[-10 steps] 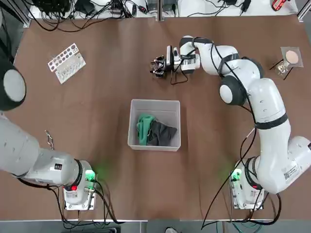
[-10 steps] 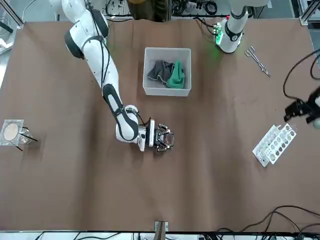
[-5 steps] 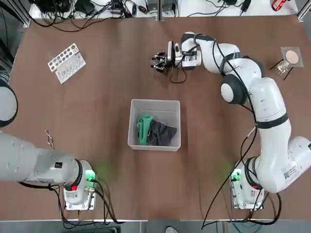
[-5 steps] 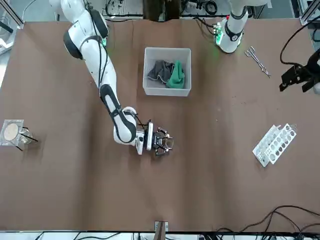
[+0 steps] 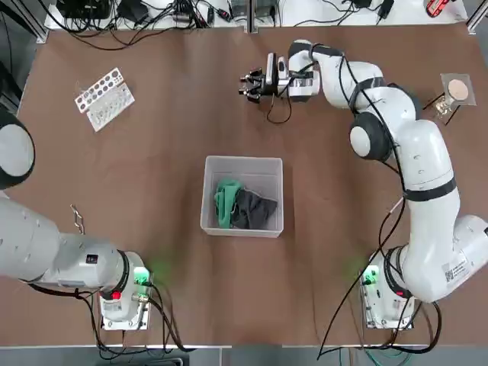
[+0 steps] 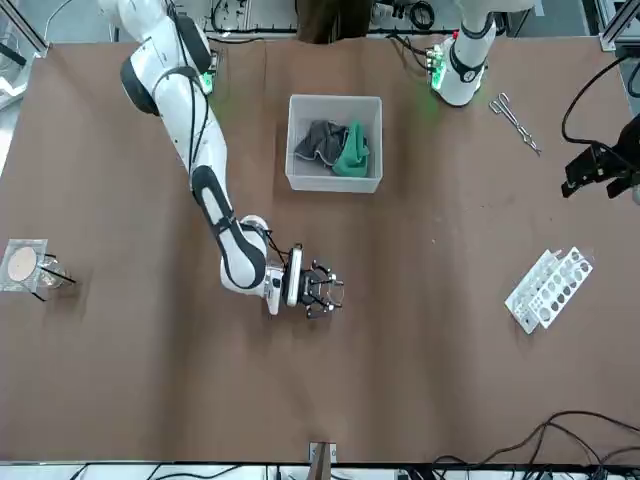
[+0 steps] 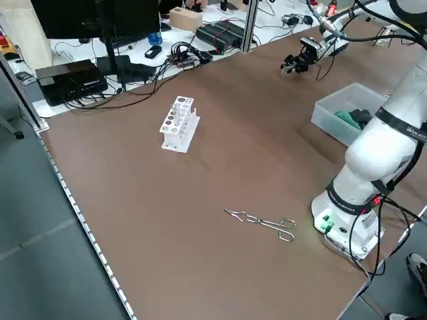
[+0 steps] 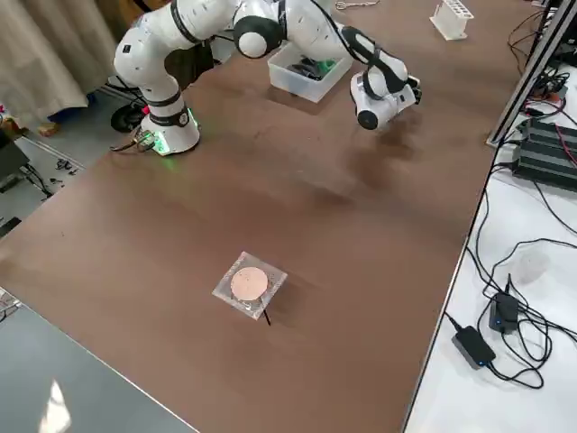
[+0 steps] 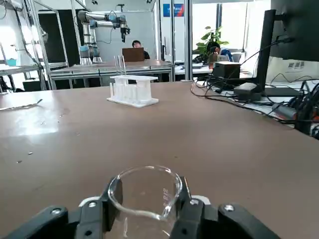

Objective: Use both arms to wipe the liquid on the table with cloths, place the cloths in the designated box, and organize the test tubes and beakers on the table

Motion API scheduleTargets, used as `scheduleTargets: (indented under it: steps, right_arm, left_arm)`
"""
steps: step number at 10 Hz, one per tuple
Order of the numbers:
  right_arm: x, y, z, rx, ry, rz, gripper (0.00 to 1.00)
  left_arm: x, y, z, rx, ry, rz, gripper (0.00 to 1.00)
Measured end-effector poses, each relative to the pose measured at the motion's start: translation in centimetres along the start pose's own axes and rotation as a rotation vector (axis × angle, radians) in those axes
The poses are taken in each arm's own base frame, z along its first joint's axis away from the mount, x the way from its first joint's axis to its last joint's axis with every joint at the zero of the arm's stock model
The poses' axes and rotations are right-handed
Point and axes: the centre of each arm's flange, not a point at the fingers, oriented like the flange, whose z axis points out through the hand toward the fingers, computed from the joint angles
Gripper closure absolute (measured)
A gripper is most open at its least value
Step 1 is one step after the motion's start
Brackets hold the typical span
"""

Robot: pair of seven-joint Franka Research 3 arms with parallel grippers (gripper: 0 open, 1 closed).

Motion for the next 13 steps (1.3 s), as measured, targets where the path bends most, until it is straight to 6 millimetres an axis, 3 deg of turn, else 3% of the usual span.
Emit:
scheduleTargets:
  steps: [2,4,7,10,13]
  right_arm:
    - [1.8,2.1,-3.2,-0.017,-0.031,-0.038,0.50]
    - [3.4,5.2,-9.2,-0.059,-0.071,-0.068,0.50]
    - [5.1,9.1,-20.5,-0.136,-0.079,-0.061,0.50]
    - [6.0,11.3,-32.7,-0.096,-0.086,0.063,0.50]
    - [9.3,12.0,-45.7,-0.050,-0.142,0.183,0.50]
  left_arm:
    - [0.0,0.0,0.1,0.000,-0.004,0.000,0.01]
    - [0.0,0.1,0.1,0.000,-0.004,0.002,0.01]
    - [0.0,0.4,-0.1,0.000,-0.001,0.006,0.01]
    - [0.0,0.4,-0.2,0.000,0.003,0.007,0.01]
    - [0.0,0.4,-0.3,0.000,0.005,0.007,0.01]
